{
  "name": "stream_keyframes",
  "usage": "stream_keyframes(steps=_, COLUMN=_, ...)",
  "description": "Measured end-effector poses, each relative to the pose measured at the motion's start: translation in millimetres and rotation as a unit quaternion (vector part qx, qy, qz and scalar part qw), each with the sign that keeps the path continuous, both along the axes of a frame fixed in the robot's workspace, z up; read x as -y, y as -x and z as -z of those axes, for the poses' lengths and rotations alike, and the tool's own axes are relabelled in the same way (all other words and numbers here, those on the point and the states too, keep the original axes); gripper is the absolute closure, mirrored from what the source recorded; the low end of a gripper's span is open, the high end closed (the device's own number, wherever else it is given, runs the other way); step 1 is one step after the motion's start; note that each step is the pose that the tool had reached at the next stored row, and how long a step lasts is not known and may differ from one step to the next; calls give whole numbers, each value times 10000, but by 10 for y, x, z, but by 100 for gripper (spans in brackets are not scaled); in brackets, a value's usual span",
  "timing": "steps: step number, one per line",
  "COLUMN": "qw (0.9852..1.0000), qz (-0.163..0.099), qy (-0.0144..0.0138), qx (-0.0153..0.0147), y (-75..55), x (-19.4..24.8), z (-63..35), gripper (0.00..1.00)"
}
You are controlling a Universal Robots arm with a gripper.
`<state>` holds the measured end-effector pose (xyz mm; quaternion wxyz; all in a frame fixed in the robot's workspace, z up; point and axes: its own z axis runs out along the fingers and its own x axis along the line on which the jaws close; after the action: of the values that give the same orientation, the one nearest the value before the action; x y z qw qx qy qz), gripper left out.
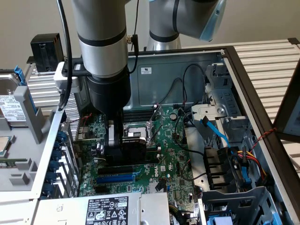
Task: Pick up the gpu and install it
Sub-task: 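Insert the gpu into the slot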
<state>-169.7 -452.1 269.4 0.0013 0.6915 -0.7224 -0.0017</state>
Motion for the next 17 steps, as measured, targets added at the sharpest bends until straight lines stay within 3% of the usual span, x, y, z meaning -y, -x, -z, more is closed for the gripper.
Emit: stream_keyframes(steps=17, qw=10000, qz=0, qy=1, qx=-30, y=31, x=22, z=142, gripper=72)
